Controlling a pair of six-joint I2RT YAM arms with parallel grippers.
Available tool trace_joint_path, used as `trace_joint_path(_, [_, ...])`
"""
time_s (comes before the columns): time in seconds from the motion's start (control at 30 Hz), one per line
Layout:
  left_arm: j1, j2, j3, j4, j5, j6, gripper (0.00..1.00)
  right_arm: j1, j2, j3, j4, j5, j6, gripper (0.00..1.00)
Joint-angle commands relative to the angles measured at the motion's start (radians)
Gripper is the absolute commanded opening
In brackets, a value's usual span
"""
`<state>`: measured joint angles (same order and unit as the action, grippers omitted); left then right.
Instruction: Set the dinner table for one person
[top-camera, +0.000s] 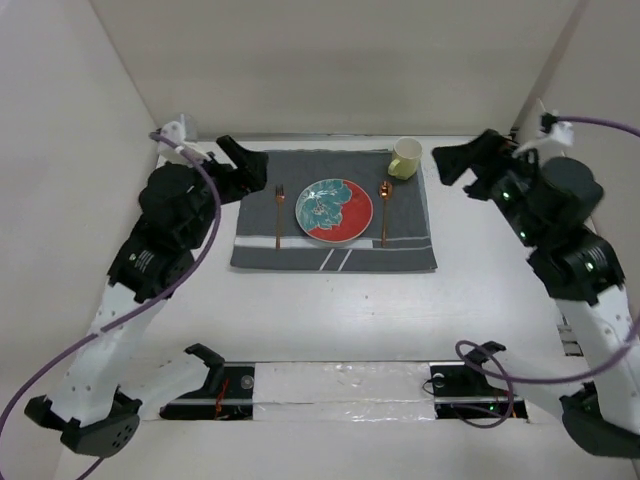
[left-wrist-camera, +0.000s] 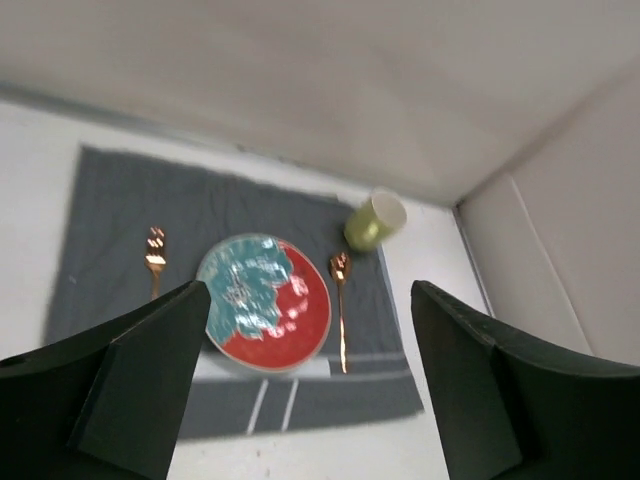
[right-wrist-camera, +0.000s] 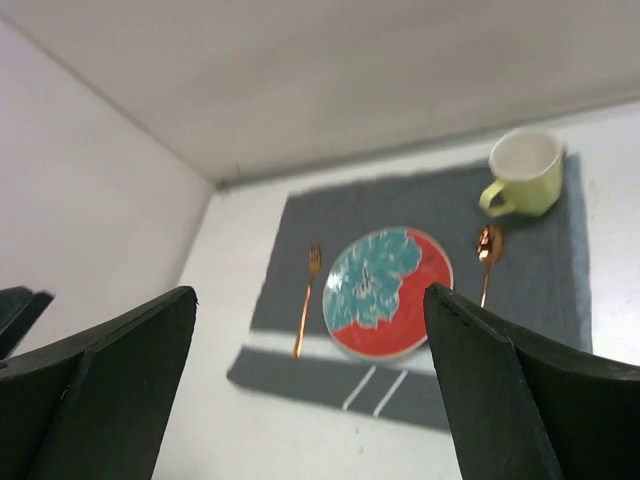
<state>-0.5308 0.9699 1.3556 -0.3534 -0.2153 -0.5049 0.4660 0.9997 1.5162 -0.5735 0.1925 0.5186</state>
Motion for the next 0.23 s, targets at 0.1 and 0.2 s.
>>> trace_joint_path(0.1, [-0.001,-0.123,0.057,-0.042,-0.265,0.104,0.81,-0.085,-0.171,-0.108,0.014,0.154,0.046,1.00])
trace_joint_path(0.2, [-0.001,-0.123,0.011,-0.079,-0.262,0.069,0.82,-0.115,-0.151,-0.116,-0.021,0.078,0.055,1.00])
